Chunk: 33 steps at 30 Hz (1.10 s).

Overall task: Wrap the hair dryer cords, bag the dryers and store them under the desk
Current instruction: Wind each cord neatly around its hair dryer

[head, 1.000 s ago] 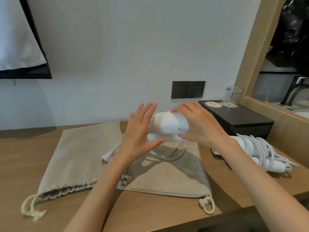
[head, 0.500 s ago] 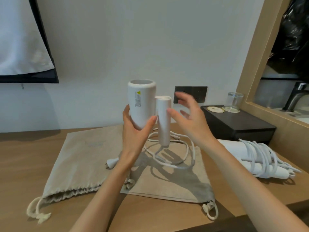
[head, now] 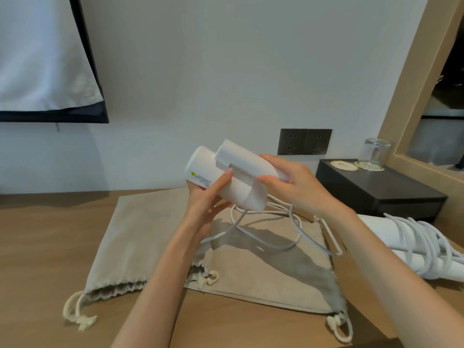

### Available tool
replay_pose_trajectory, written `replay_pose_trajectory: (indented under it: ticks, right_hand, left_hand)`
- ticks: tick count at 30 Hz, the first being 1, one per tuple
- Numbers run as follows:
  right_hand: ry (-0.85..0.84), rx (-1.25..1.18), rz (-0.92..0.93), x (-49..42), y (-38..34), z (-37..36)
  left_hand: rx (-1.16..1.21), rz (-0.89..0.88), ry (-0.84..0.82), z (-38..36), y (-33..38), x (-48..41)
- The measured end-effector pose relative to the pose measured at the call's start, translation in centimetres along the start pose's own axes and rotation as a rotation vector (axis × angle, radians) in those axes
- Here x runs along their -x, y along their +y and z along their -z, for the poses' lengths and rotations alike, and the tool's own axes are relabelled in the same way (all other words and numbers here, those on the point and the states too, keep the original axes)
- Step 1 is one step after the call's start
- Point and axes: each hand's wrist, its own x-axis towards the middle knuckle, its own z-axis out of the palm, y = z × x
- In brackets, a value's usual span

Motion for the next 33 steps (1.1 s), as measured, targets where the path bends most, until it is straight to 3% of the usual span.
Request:
replay_pose_trajectory:
  ticks: [3, 7, 11, 18, 24, 30, 33]
  right_hand:
    - [0.028, -0.035, 0.012, -0.8, -0.1, 1.0]
    - [0.113, -0.060, -0.049, -1.4, 0.1, 1.6]
    - [0.153, 0.014, -0.086, -1.5, 0.2, 1.5]
    - [0.173, -0.002, -0.129, -1.1, 0.6, 1.4]
    - [0.263, -0.075, -0.161, -0.8, 1.5, 0.4]
    - [0.247, -0.611, -0.322, 0.8, 2.8, -1.0]
    - [0.290, -0.582, -0.349, 0.9, 2.6, -1.9]
  left_hand:
    - [-0.024, -0.210, 0.062, 0.4, 0.5, 0.3]
    - [-0.421, -0.541, 0.076, 1.1, 0.9, 0.6]
    - [-0.637, -0.606, 0.015, 1.7, 1.2, 0.8]
    - [-0.558, -0.364, -0.057, 0.8, 1.1, 1.0]
    - [-0.304, -0.210, 0.074, 0.6, 0.4, 0.7]
    - [-0.005, -0.022, 0.168, 1.3, 0.7, 0.1]
    - [0.107, 0.083, 0.163, 1.7, 0.8, -0.1]
